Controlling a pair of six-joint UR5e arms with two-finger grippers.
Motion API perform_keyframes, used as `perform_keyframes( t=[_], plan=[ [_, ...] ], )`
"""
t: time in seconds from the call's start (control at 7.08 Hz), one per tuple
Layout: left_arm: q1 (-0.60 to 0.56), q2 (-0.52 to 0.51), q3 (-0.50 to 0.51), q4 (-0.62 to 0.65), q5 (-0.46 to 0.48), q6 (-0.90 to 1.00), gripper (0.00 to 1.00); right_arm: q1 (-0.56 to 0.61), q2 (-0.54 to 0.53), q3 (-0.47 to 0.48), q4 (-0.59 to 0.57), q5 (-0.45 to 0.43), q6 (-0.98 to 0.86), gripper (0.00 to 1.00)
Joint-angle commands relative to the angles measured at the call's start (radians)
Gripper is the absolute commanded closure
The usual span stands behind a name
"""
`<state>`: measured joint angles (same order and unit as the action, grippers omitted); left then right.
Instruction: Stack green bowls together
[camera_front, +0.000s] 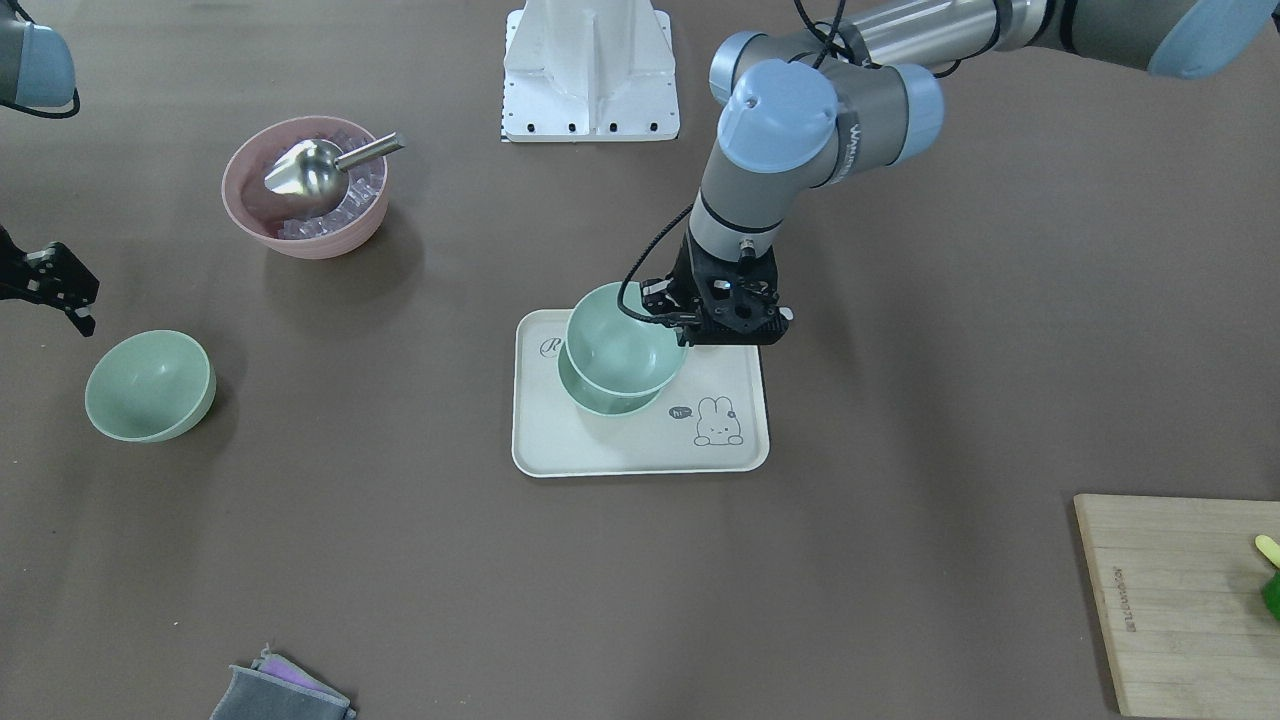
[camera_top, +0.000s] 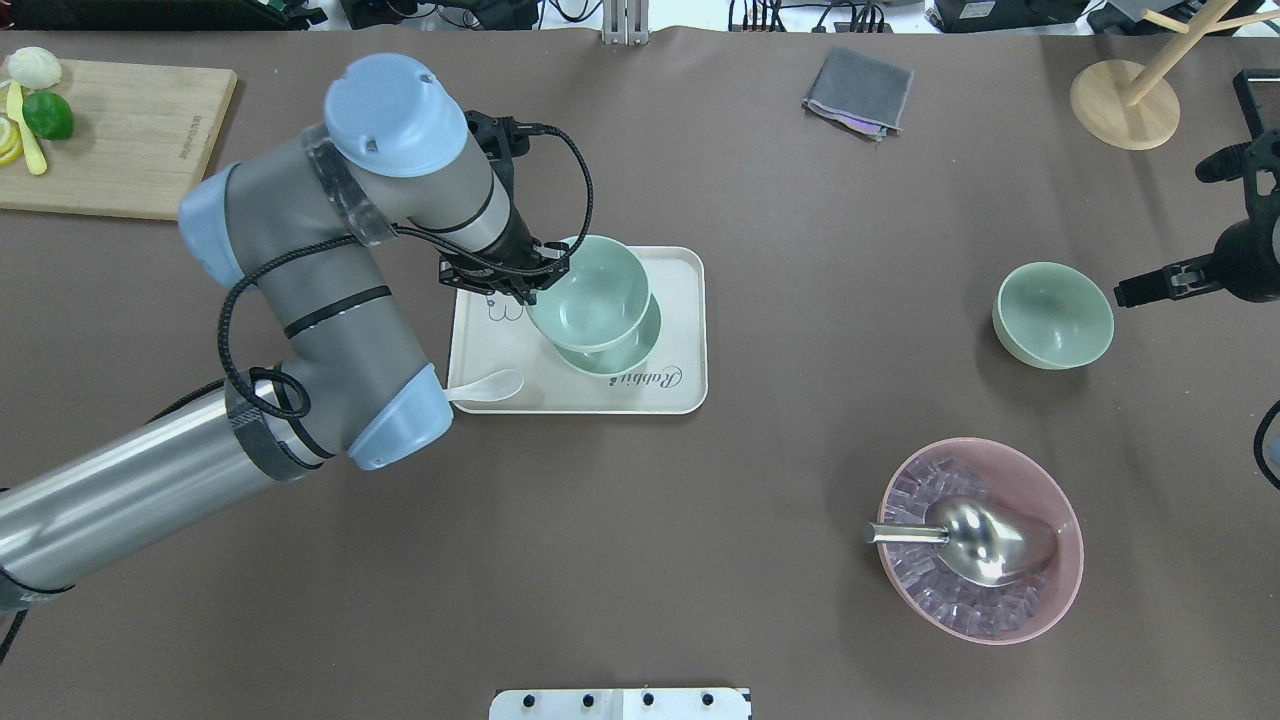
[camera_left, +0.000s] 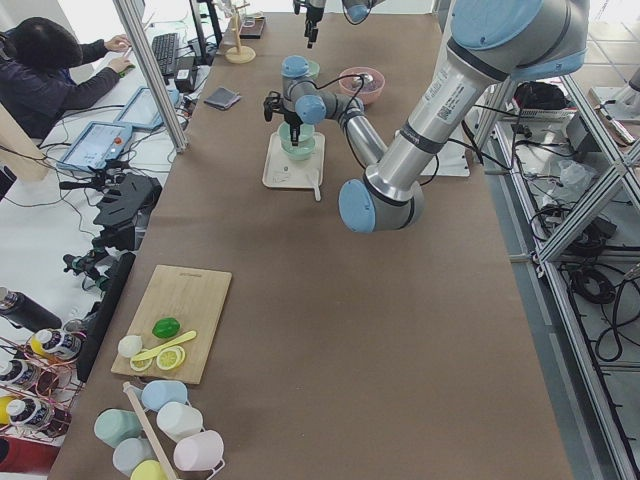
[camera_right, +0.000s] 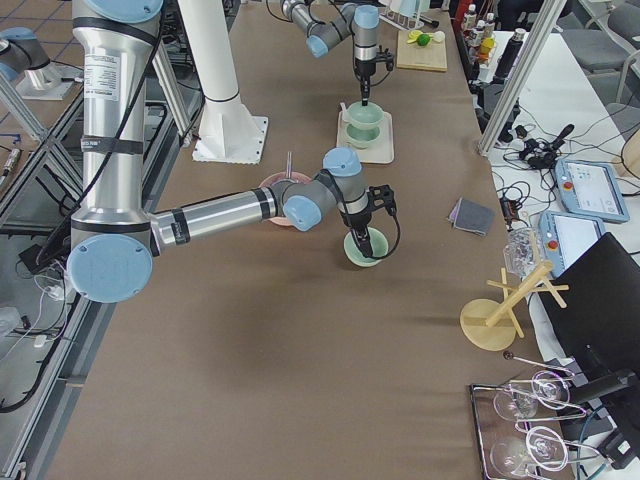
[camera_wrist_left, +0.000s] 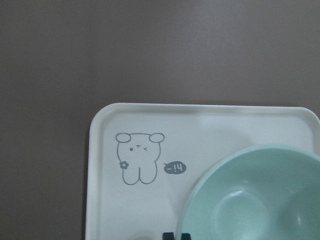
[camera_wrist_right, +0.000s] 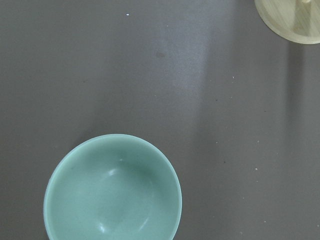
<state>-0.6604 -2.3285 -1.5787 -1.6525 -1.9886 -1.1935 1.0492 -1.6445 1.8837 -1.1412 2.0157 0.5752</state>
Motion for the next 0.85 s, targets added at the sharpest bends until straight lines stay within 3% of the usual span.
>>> perform_keyframes(
  t=[0.0, 0.71],
  plan=[
    [0.021, -0.029, 0.045, 0.002, 0.024, -0.026, 1.0, 0.0, 0.0, 0.0, 0.0, 0.0, 0.0, 0.0],
    [0.044, -0.028, 0.063, -0.007, 0.027, -0.034, 1.0, 0.0, 0.003, -0.002, 0.0, 0.0, 0.0, 0.0]
  ],
)
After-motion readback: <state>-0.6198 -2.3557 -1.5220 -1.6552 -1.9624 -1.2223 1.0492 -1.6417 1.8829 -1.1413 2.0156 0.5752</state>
